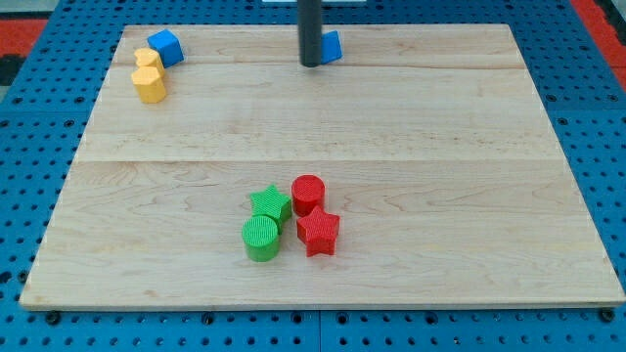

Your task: Move the blue triangle closer to the group of blocks

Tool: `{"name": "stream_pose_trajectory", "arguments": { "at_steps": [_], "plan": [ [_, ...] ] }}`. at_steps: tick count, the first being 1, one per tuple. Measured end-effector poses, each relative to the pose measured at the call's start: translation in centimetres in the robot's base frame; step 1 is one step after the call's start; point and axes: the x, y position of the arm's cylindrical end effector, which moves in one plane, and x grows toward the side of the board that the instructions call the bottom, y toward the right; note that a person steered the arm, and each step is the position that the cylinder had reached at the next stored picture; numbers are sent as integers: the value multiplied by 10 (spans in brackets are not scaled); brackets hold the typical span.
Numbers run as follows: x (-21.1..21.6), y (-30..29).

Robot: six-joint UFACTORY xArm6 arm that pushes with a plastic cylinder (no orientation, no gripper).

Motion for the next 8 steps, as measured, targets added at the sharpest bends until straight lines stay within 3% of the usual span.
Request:
{"name": "stream_pose_trajectory", "arguments": {
  "at_steps": [1, 2, 3, 5, 6, 8],
  "plan": [
    [-11, 65],
    [-40, 17],
    [-39, -57],
    [-57, -57],
    [-46, -95],
    [-7, -62]
  ]
}}
